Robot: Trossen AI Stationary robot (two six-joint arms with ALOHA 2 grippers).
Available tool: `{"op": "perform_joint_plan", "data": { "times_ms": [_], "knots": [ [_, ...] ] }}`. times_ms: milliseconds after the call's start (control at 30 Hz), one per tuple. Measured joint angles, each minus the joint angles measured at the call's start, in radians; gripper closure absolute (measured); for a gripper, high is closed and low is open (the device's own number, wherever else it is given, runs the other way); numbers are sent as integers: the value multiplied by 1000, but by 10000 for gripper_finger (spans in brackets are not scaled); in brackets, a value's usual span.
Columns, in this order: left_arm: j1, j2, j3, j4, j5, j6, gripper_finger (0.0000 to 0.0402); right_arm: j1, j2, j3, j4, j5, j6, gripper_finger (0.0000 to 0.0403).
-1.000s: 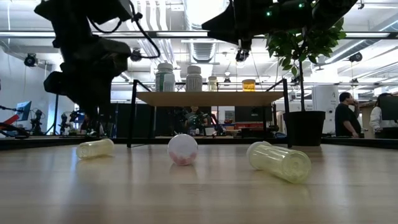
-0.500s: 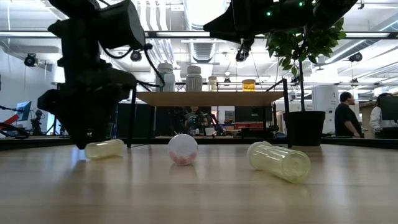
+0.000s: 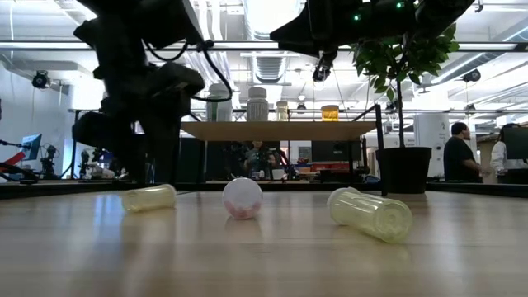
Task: Pick and place medicine bottles onto shelf by color
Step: Put the yellow pill bottle on the shelf
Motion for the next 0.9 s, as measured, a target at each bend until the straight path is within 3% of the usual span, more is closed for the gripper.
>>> {"op": "perform_joint_plan", "data": {
  "times_ms": [100, 533, 900],
  "knots": [
    [-2, 30, 2, 68, 3, 0, 201, 0, 0, 0, 3, 0, 0, 165],
    [-2, 121, 2, 55, 27, 0, 205, 0, 0, 0, -1, 0, -4, 165],
    [-2, 108, -3, 37, 22, 40, 292, 0, 0, 0, -1, 0, -5, 165]
  ]
}}
